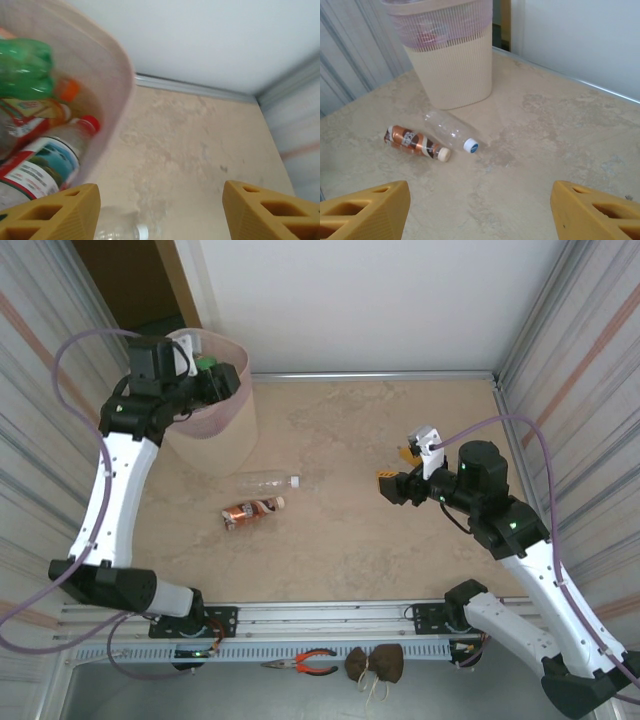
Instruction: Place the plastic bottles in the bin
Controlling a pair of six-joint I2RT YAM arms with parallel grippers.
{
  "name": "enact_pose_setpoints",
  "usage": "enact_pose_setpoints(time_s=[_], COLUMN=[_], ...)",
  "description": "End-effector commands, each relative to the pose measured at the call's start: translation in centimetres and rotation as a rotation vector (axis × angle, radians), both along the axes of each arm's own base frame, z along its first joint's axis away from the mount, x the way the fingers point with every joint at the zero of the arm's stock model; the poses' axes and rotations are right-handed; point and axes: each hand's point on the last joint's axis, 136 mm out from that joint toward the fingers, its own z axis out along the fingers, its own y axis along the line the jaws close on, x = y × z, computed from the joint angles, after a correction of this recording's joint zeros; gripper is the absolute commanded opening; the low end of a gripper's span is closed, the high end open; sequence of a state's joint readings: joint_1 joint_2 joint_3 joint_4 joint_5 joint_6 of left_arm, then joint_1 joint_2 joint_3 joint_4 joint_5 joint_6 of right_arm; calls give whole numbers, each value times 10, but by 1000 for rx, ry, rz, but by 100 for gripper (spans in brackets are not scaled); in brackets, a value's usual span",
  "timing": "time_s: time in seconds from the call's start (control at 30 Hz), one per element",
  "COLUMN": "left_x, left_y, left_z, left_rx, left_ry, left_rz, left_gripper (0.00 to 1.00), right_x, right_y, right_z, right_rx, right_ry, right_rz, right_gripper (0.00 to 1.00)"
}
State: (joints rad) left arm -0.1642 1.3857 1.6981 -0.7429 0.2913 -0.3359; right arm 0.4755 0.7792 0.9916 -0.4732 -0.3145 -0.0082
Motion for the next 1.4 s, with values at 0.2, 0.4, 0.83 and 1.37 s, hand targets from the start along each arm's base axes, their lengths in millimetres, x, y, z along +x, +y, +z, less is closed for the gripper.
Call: enact_pose_setpoints(time_s=[0.2,0.4,0.83,1.37], left_x=[-74,-104,-134,-132], left_y=[-49,-46,-12,20], left_z=[-67,-142,-244,-300], left_rx=[295,538,946,1033], left_ry=[-18,97,307,497], left_rz=[-432,-549,-665,-654], left_gripper=[66,68,73,84], right_x=[-8,-12,-14,-13], right_y=[-7,-10,-13,-11], right_z=[20,22,19,16], right_rx=[32,29,29,37], right_ry=[-31,-38,-31,-18], right_rz=[-13,-22,-29,-26], right_gripper=[73,73,73,73])
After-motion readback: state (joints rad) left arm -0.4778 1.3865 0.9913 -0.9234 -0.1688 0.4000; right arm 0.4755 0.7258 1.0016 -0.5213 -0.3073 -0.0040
